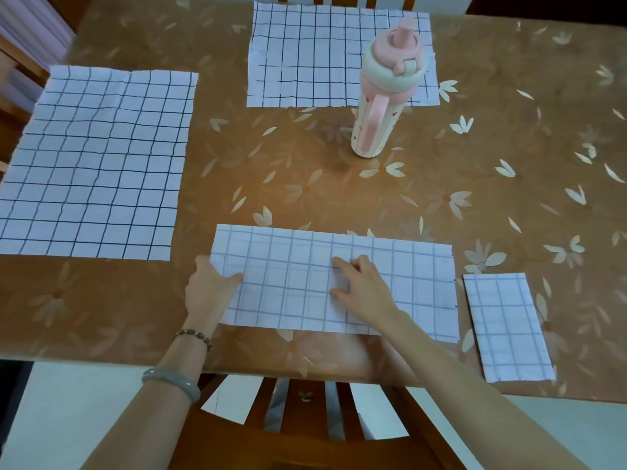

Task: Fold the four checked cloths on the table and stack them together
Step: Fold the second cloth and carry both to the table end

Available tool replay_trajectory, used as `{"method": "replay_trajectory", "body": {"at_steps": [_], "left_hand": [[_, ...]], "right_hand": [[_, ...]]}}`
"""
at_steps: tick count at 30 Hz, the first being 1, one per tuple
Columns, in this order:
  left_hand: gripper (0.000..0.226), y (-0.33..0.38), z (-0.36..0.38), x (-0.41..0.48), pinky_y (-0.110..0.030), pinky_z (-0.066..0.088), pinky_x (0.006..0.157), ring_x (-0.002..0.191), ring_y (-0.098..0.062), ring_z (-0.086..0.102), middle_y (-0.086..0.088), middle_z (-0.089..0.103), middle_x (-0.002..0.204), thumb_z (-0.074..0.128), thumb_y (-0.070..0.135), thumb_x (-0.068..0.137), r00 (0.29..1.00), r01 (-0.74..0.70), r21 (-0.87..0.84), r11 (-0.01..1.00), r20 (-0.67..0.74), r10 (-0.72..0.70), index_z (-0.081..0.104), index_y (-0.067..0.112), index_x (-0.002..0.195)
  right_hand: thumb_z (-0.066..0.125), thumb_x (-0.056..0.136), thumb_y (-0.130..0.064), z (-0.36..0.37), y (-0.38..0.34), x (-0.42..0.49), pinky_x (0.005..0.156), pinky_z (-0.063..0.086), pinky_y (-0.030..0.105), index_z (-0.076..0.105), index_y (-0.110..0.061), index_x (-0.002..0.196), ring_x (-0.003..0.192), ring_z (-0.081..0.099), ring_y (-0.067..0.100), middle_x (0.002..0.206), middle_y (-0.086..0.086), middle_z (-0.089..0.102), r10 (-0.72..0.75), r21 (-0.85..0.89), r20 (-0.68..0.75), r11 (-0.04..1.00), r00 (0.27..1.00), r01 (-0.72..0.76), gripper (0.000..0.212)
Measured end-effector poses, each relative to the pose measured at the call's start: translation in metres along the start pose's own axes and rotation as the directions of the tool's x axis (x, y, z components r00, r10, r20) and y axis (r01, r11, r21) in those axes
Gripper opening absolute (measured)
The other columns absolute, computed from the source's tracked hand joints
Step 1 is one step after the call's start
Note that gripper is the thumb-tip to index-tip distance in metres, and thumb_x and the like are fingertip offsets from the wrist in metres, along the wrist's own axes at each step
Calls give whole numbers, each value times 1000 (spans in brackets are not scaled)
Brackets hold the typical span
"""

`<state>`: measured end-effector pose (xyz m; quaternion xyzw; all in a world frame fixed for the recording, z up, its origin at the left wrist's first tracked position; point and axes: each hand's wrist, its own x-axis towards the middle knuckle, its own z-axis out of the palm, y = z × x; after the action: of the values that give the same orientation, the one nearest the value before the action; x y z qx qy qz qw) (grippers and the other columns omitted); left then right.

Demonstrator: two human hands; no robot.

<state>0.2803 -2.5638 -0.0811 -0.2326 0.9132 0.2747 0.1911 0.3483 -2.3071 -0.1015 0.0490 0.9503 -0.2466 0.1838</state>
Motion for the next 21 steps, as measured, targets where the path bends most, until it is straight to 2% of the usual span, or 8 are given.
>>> {"method": "replay_trajectory", "body": {"at_steps": [3,6,10,18,21], "left_hand": [[39,-1,-5,2,-36,43,66,87,-24,53,-4,56,99,70,25,83,999,41,-86,995,34,-38,51,8,112],[26,-8,-18,6,-30,45,62,87,-25,59,-8,65,100,71,20,83,997,13,-184,983,73,1,64,7,104],[17,-17,-38,6,-30,47,63,87,-23,61,-4,65,93,72,20,84,993,-29,-193,981,105,51,65,13,97],[24,-35,-78,9,-26,46,62,85,-19,61,-3,66,96,68,18,88,985,-113,-193,975,105,135,66,11,110],[23,-42,-90,10,-26,47,63,85,-19,63,0,67,93,68,20,87,983,-124,-185,975,108,145,67,11,108]], "right_hand": [[65,83,-38,-5,0,1,88,46,36,34,-28,142,114,39,22,119,4,35,20,13,71,1000,997,-21,68],[67,79,-41,-8,-4,4,84,48,35,31,-32,142,112,38,21,115,2,33,23,0,91,1000,996,-23,73],[67,77,-44,-6,-16,10,77,47,33,29,-34,142,109,39,20,113,1,32,10,-16,96,1000,995,-9,77],[66,77,-44,9,-54,25,73,47,34,27,-32,141,109,39,23,117,3,34,-28,-34,116,999,993,33,76],[66,77,-44,14,-62,25,73,48,35,26,-32,141,110,39,23,118,4,34,-37,-40,124,998,992,42,76]]}}
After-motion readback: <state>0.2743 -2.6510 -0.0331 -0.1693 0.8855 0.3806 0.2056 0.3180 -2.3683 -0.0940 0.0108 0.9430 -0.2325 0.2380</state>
